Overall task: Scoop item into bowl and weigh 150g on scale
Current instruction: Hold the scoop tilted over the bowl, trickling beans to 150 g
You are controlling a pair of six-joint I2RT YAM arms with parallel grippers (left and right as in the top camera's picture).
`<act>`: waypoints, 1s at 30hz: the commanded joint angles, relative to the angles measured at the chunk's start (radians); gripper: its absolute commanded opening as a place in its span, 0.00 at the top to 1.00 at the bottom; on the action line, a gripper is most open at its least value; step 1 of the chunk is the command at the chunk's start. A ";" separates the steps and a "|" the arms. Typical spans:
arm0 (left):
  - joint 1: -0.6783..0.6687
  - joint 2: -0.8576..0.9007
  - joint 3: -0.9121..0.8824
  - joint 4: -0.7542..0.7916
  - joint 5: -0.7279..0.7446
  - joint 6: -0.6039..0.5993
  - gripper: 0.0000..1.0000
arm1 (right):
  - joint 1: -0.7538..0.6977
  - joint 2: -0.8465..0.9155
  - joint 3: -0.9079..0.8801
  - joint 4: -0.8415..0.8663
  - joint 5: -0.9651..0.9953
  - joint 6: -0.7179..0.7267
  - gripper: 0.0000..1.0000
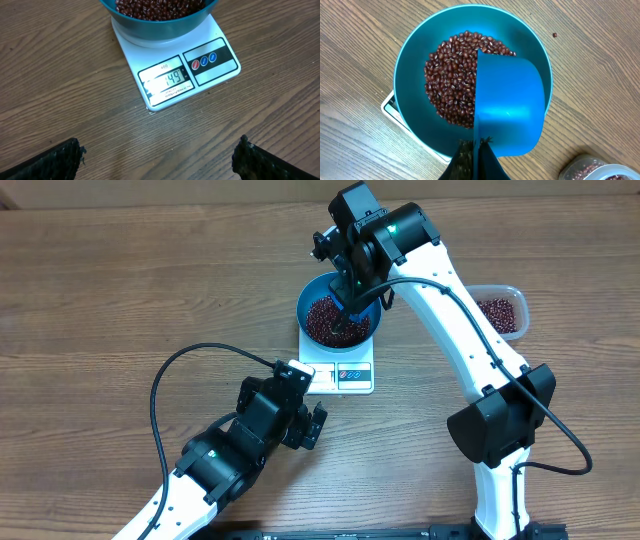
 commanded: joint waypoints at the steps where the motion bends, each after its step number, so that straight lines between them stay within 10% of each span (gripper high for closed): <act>1: -0.006 0.005 -0.007 0.000 -0.017 -0.018 0.01 | -0.002 -0.046 0.036 0.003 -0.004 -0.009 0.96; 30: -0.006 0.005 -0.007 0.000 -0.017 -0.018 0.00 | -0.001 -0.046 0.036 0.010 0.040 -0.057 0.96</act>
